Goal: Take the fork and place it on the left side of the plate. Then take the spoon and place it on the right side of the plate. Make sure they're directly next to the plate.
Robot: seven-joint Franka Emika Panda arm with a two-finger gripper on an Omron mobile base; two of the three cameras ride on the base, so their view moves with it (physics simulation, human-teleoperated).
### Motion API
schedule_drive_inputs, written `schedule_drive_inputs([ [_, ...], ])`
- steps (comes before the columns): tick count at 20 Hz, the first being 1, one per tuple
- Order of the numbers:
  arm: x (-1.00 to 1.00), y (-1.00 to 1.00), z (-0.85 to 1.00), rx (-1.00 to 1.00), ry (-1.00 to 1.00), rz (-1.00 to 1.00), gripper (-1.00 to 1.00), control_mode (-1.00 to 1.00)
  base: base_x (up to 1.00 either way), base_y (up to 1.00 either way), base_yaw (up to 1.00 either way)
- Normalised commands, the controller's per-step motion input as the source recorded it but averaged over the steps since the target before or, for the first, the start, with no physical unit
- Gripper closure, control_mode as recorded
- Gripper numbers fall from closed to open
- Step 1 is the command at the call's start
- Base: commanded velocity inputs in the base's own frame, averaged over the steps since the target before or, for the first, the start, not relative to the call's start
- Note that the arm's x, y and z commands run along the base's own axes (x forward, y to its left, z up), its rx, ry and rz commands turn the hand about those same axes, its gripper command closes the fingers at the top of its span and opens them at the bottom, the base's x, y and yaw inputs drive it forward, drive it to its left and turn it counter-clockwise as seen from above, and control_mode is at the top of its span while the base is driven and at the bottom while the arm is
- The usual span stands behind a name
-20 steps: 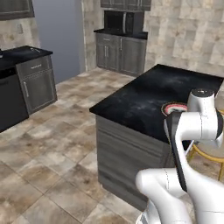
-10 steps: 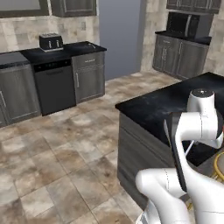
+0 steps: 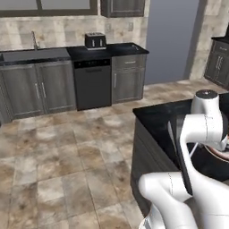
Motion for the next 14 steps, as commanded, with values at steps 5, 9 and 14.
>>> schedule_drive_inputs([
  [5,0.0,0.0,0.0,0.0,0.0,0.0,1.0,1.0,-0.03,-0.16,0.34],
  [9,0.0,0.0,0.0,0.0,0.0,0.0,1.0,1.0,-0.01,-0.04,0.32],
  [14,0.0,0.0,0.0,0.0,0.0,0.0,1.0,1.0,-0.13,-0.21,0.37],
])
